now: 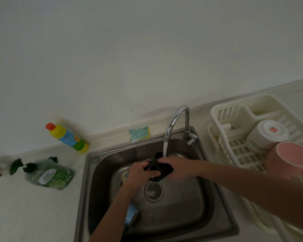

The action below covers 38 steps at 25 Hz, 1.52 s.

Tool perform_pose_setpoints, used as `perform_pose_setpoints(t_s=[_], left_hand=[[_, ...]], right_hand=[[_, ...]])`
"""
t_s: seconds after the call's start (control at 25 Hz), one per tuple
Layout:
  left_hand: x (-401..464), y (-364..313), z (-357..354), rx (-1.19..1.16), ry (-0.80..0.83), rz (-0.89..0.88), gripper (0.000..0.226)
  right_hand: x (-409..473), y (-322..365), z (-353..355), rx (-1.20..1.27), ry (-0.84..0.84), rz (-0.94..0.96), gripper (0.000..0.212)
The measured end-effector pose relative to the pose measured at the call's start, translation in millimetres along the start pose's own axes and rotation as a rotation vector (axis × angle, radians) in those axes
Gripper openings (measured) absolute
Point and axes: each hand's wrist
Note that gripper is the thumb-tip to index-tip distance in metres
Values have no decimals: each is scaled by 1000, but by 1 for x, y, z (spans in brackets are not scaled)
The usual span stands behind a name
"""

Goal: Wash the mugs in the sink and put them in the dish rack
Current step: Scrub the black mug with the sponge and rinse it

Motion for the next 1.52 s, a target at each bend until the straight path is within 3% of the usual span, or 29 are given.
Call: perform_pose_setpoints(t_s=[0.16,0.32,0.48,0.64,0.76,0.92,1.08,1.24,1.4,1.52], left_hand=[[1,2,5,28,-21,12,25],[0,3,4,33,0,21,28],[3,5,5,49,-11,43,26],[8,4,1,30,-18,49,28],[13,1,0,35,-18,72,26],[18,-1,-5,48,11,66,24],[21,-3,-5,59,37,49,22],[23,-4,-7,43,47,36,23],[21,-4,-5,15,36,40,25],[24,-3,-5,27,24,47,24]], right_hand=[[0,1,2,-94,130,25,28],[1,-6,-2,-22,-18,18,61],[-1,-4,-4,-57,125,18,41],[0,-9,-2,17,-31,7,65],[-4,-7,-6,-3,77,-24,53],[-2,-10,0,112,-6,-22,61],[-6,-14,5,72,87,-19,44],[-5,-14,7,87,-28,-11,59],[-10,-14,1,3,68,23,53],[-6,-12,2,85,-41,15,59]])
Point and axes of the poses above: each hand's wrist, its own x-axis towards the middle knuckle, its own z-axis out of the back of the hand, y = z × x, and after that the axes turned 2 degrees about -y, right-handed
